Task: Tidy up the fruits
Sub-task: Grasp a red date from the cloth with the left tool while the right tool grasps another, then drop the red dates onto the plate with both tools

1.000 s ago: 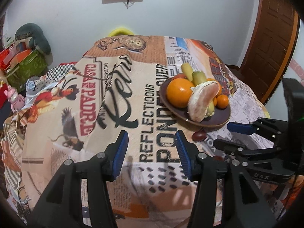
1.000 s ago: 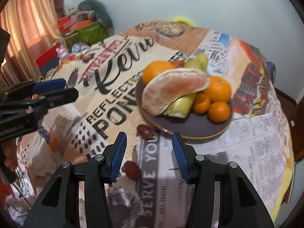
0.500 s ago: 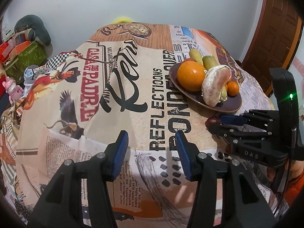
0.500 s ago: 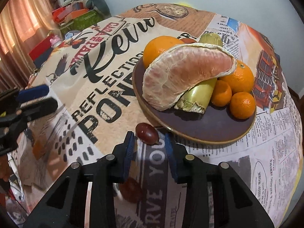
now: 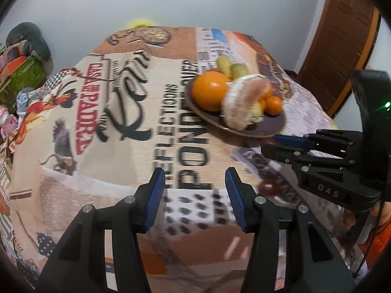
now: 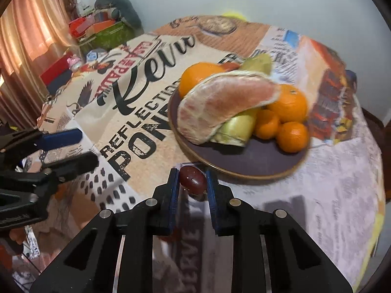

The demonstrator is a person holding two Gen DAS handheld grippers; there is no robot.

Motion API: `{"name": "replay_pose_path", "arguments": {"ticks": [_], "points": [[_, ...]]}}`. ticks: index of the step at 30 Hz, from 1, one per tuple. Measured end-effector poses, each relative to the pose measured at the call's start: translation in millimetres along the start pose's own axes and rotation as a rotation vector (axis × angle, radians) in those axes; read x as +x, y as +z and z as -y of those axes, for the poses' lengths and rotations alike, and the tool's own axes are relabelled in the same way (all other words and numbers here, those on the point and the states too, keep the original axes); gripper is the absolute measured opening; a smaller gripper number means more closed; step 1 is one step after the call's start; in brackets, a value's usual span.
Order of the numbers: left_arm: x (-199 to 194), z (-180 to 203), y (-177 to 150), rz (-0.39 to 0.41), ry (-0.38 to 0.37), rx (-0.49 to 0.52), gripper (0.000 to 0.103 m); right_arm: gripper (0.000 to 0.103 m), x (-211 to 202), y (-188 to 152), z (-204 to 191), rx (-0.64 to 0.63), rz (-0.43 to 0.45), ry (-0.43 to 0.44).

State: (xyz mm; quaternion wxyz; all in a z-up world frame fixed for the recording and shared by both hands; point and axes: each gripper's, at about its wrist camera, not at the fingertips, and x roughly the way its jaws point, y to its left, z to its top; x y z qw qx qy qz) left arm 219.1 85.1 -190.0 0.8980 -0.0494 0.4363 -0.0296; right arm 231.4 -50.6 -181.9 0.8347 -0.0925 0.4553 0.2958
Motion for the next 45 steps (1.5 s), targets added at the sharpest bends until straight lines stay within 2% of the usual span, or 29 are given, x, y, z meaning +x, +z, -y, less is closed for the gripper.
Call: {"name": "replay_pose_path", "arguments": {"ticks": [7,14,15,17,18,19,23,28,37,45], "points": [[10,45,-3,-0.036,-0.079,0.043,0.051,0.020,-45,-12,27,0.062,0.072,-0.033],[33,75,-11,-0.083,-0.096,0.074,0.051,0.020,-67,-25,47,0.106,0.100,-0.064],[36,78,-12,-0.089,-0.094,0.079,0.050,0.020,-67,-27,49,0.112,0.100,-0.067],[43,81,-15,-0.104,-0.088,0.085,0.041,0.020,-68,-30,52,0.119,0.099,-0.071],[46,81,-16,-0.113,-0.088,0.087,0.031,0.020,-69,-31,53,0.122,0.099,-0.073],[47,81,-17,-0.111,-0.077,0.088,0.027,0.020,-69,-33,55,0.126,0.099,-0.072],[45,74,-16,-0.100,-0.099,0.063,0.026,0.020,-68,-36,57,0.131,0.098,-0.068],[36,63,-8,-0.066,-0.087,0.050,0.026,0.020,-63,-32,57,0.134,0.102,-0.058],[22,32,25,0.027,-0.029,0.022,0.026,0.020,-51,-14,56,0.127,0.122,-0.039],[31,17,50,0.066,-0.013,-0.002,0.026,0.020,-39,6,58,0.121,0.139,-0.030]]}}
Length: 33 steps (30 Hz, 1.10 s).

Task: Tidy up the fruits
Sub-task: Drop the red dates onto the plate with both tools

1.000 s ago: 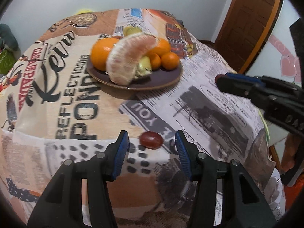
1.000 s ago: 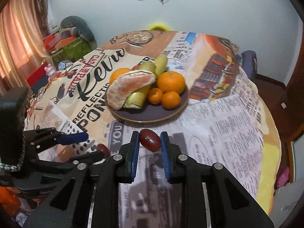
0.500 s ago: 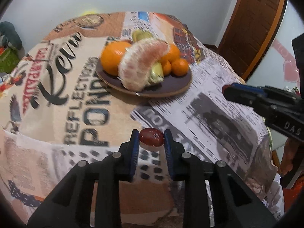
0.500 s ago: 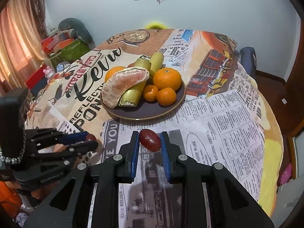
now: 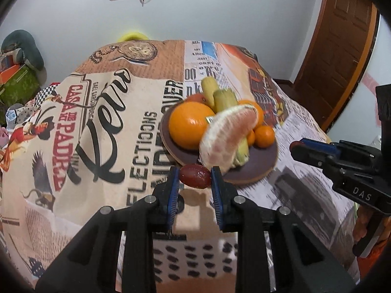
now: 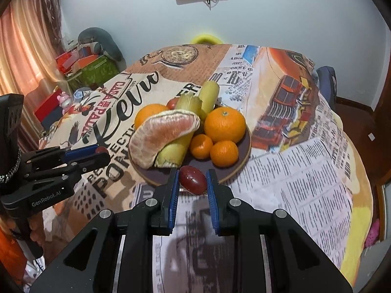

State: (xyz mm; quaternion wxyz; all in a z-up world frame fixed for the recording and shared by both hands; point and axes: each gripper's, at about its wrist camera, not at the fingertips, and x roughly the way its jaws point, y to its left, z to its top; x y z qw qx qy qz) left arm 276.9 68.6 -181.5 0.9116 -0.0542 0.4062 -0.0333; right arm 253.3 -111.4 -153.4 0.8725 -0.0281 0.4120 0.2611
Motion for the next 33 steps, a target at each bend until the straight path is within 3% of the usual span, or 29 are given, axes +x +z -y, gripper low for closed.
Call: {"name": "replay_pose_path", "arguments": {"ticks": [11,24,29,33], "points": [[26,-7,18,0.008,-0.011,-0.020,0.026,0.020,26,10,6,0.001,-0.015,0.006],[44,-18,15,-0.006,-0.027,-0.069,0.026,0.021,55,3,10,0.005,-0.076,0.016],[49,-22,16,-0.032,-0.013,-0.088,0.036,0.022,60,2,10,0.008,-0.094,0.016],[44,-24,16,-0.030,-0.015,-0.096,0.037,0.028,56,2,9,0.006,-0.093,0.013]]}}
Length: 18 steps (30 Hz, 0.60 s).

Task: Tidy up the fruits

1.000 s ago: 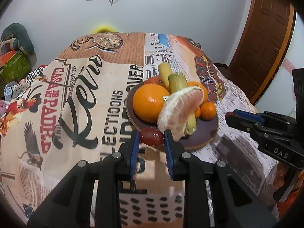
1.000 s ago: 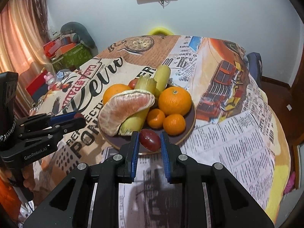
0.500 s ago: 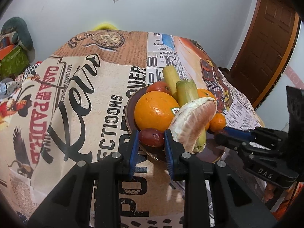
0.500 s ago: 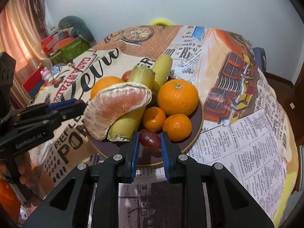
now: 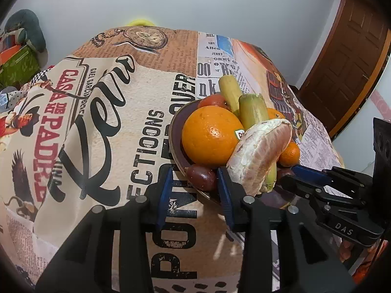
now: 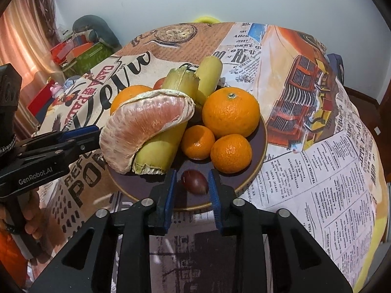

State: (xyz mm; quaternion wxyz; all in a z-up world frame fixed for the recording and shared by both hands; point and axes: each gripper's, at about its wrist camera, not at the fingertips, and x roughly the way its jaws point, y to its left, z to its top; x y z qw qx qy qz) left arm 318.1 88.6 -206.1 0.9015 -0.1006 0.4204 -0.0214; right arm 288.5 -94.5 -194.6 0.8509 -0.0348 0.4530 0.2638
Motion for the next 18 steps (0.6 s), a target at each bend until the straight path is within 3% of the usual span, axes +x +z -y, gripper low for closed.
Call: {"name": "replay_pose_path", "arguments": {"ticks": [9,18], "points": [[-68,13,6,0.122,0.019,0.030,0.038,0.030,-46,5,-7,-0.013,0.085,-0.027],[-198,50,4,0.386,0.017,0.098,0.038,0.030,-163,11,-36,-0.040,0.334,-0.066]]}}
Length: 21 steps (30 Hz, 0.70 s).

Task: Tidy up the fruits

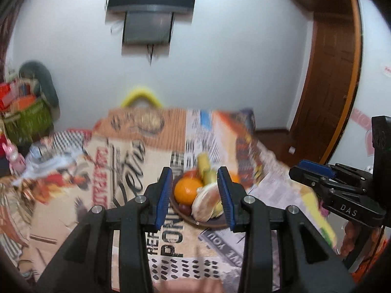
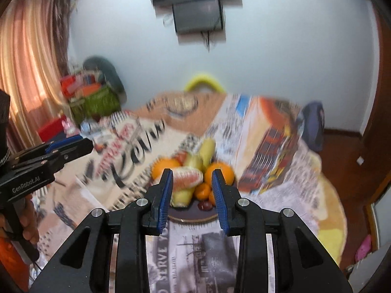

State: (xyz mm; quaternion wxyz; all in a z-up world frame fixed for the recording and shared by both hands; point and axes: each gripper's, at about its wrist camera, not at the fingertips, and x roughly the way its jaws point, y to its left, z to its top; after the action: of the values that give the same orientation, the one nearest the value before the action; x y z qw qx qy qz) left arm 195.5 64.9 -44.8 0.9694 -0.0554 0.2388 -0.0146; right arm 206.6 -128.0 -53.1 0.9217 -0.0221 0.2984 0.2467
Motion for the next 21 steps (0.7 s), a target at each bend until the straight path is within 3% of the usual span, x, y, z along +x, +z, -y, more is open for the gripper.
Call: {"name": "replay_pose_path", "arguments": {"ticks": [5,10,13,17,19,21], "points": [[-72,17,15,0.143,-0.006,0.024,0.039,0.030,-68,15,-18,-0.011,0.150,-0.003],[-124,32,17,0.239,-0.004,0.050,0.049,0.035,-122,16,-36,-0.018,0.276,-0.006],[-147,39,13,0.288,0.008,0.065,0.066,0.044,-145,13,-45,-0.016,0.339,-0.012],[-164,46,10,0.314,0.015,0.084,0.075,0.052,-161,8,-56,-0.027,0.388,-0.040],[-169,49,8,0.320,0.019,0.087,0.085,0.059,-165,6,-60,-0.030,0.400,-0.050],[-173,51,5,0.329,0.029,0.091,0.088,0.074,-166,3,-62,-0.027,0.415,-0.065]]}}
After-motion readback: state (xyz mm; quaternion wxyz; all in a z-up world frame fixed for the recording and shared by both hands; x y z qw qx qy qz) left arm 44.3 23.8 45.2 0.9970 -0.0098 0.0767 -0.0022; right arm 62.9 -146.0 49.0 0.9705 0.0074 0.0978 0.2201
